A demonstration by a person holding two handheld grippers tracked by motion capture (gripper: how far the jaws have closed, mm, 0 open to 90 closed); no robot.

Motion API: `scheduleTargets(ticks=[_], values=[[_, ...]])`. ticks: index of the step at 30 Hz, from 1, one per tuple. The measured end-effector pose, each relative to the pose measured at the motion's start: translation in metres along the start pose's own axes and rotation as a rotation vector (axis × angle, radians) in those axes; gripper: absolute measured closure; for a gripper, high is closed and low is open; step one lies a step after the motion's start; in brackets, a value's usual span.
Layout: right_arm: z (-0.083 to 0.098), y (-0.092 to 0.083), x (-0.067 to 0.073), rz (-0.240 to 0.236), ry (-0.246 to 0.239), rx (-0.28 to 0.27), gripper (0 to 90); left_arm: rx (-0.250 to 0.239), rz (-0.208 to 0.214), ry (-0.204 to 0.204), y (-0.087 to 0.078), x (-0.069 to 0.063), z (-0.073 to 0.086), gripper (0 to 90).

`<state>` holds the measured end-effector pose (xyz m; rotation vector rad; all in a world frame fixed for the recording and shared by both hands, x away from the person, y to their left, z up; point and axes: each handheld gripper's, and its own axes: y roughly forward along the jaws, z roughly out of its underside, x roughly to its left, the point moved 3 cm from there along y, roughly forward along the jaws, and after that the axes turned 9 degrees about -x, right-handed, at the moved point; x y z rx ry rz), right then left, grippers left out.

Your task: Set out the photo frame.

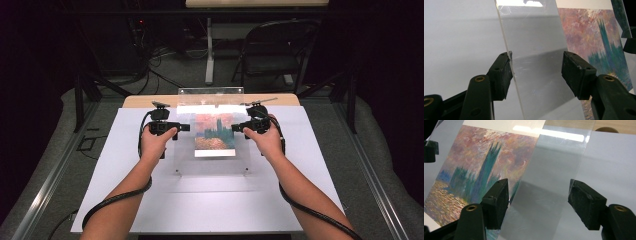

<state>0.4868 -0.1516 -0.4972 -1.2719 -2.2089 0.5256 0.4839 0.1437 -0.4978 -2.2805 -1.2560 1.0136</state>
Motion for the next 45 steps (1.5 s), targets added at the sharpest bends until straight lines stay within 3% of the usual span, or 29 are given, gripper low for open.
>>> scheduleTargets(ticks=[24, 31, 45], values=[[0.003, -0.038, 0.030, 0.086, -0.091, -0.093, 33.6, -0.088, -0.061, 0.085, -0.035, -0.030, 0.010, 42.6], [0.008, -0.048, 0.036, 0.109, -0.084, -0.142, 35.5, -0.114, -0.068, 0.102, -0.044, -0.036, 0.015, 42.8], [0.015, -0.067, 0.051, 0.135, -0.166, -0.172, 35.5, -0.187, -0.076, 0.147, -0.063, -0.046, 0.030, 44.8]])
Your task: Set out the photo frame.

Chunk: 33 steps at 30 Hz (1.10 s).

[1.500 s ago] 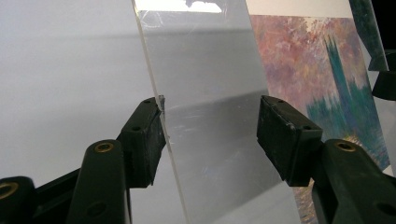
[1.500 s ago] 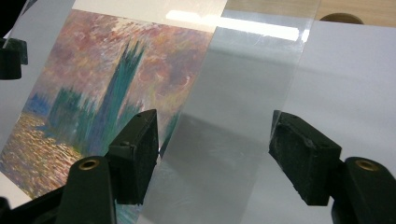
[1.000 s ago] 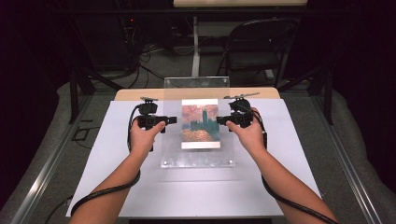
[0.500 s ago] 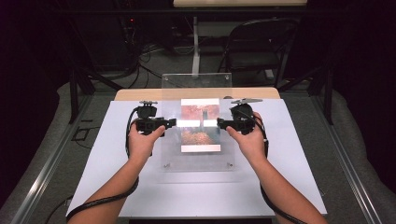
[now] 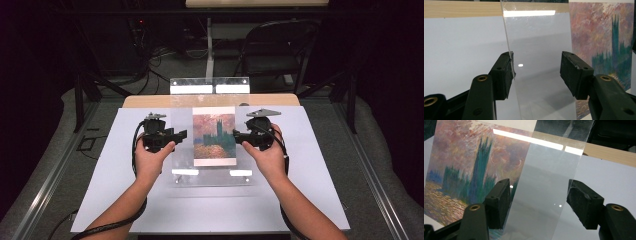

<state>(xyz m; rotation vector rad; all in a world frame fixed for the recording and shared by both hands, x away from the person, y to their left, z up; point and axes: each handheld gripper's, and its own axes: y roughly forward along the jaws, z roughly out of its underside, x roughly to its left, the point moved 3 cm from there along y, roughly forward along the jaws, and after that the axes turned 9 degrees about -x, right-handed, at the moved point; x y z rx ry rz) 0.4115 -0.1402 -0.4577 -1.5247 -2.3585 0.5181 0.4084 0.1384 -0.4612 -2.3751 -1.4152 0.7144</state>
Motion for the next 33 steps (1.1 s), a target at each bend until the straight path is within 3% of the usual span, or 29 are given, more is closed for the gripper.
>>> scheduleTargets(ticks=[6, 13, 26, 33], values=[[0.002, -0.011, 0.004, 0.000, -0.034, -0.019, 35.9, -0.020, 0.001, 0.030, -0.010, -0.004, 0.004, 45.7], [0.006, -0.026, 0.007, -0.022, -0.007, -0.058, 36.5, -0.044, 0.008, 0.040, -0.021, -0.009, 0.009, 48.0], [0.014, -0.048, 0.015, -0.039, -0.002, -0.117, 37.8, -0.079, 0.019, 0.066, -0.042, -0.016, 0.020, 52.2], [0.019, -0.061, 0.019, -0.008, -0.051, -0.134, 50.3, -0.104, 0.027, 0.080, -0.053, -0.019, 0.028, 55.4]])
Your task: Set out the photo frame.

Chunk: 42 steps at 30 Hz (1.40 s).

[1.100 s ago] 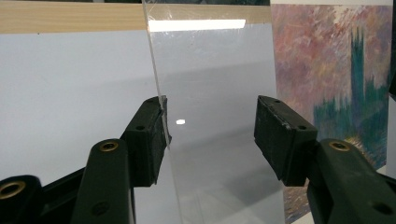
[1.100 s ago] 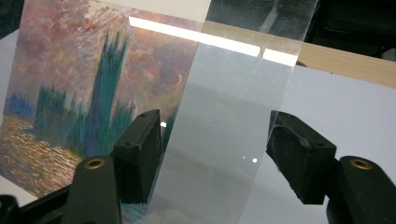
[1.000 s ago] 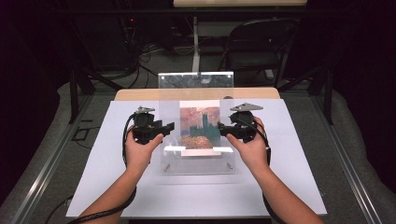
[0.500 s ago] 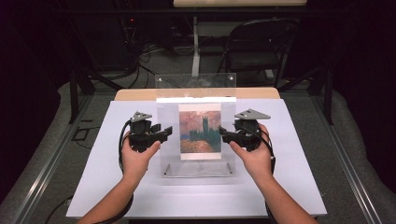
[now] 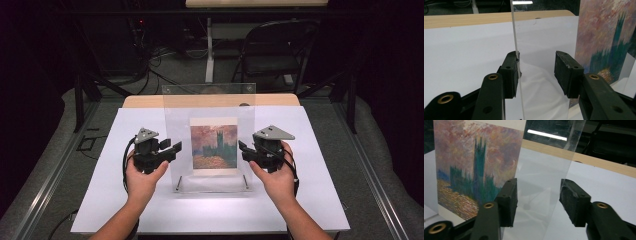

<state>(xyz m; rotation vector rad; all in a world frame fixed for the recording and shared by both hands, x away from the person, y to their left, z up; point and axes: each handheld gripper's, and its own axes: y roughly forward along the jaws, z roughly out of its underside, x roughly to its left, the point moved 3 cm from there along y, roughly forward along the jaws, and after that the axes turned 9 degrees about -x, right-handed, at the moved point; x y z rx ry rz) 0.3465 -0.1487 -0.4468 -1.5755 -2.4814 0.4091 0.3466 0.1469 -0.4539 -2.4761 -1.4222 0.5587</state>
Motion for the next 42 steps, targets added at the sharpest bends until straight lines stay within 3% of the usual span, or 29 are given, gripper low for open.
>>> scheduleTargets(ticks=[4, 16, 37, 42], values=[[0.002, -0.006, 0.000, 0.005, -0.002, -0.013, 56.4, -0.013, 0.006, 0.005, -0.005, -0.002, 0.003, 56.1], [0.011, -0.025, 0.006, 0.004, -0.019, -0.052, 61.2, -0.036, 0.026, 0.021, -0.020, -0.009, 0.013, 57.0], [0.024, -0.051, 0.009, -0.072, 0.000, -0.078, 64.9, -0.092, 0.072, 0.054, -0.041, -0.016, 0.032, 57.7], [0.024, -0.050, 0.008, -0.081, 0.006, -0.077, 64.2, -0.089, 0.083, 0.041, -0.039, -0.013, 0.031, 57.6]])
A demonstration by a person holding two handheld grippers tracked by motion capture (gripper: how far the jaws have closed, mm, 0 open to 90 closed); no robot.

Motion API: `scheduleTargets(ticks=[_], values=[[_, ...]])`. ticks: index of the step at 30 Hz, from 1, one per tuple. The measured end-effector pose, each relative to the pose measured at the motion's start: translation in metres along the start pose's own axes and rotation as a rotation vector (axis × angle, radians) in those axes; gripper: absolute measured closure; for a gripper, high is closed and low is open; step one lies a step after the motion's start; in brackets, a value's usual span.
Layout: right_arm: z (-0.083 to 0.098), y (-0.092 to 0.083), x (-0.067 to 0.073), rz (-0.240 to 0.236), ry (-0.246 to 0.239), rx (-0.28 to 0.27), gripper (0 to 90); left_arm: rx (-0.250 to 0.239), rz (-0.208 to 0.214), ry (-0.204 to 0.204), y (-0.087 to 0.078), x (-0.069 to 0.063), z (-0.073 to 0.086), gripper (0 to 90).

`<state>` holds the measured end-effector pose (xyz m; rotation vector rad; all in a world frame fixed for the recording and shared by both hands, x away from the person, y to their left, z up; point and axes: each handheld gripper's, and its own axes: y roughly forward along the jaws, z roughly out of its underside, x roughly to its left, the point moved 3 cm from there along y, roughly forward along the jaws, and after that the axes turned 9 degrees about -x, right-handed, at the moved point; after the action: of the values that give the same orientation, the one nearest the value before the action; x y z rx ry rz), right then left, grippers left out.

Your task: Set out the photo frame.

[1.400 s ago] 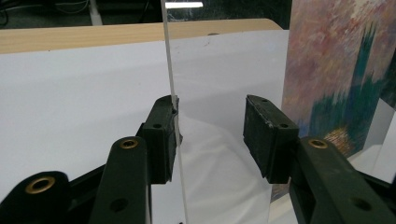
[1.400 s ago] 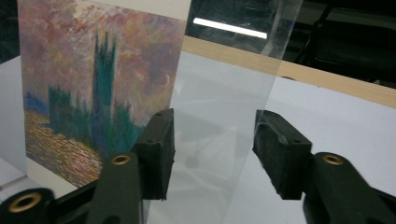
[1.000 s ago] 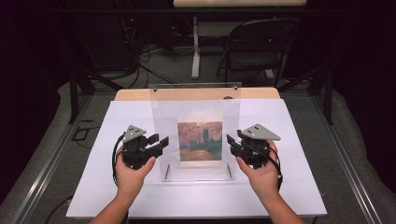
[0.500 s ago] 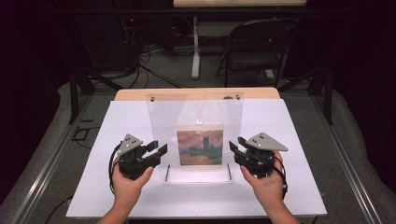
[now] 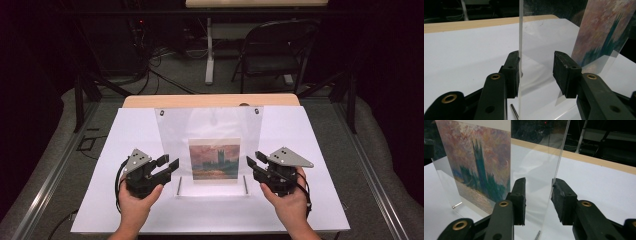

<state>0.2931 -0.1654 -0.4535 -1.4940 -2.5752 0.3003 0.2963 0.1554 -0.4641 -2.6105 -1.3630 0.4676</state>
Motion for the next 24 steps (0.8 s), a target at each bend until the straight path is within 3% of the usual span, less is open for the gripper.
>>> scheduleTargets(ticks=[9, 15, 24], values=[[0.000, -0.001, -0.002, -0.026, 0.007, 0.003, 59.7, 0.001, 0.011, 0.000, -0.004, 0.004, 0.001, 53.5], [0.003, -0.007, -0.006, -0.016, 0.024, 0.002, 54.0, -0.011, -0.016, 0.008, -0.013, 0.012, 0.004, 46.1], [0.012, -0.021, -0.024, 0.034, 0.041, -0.003, 48.5, -0.012, -0.081, 0.010, -0.025, 0.032, 0.014, 42.4]])
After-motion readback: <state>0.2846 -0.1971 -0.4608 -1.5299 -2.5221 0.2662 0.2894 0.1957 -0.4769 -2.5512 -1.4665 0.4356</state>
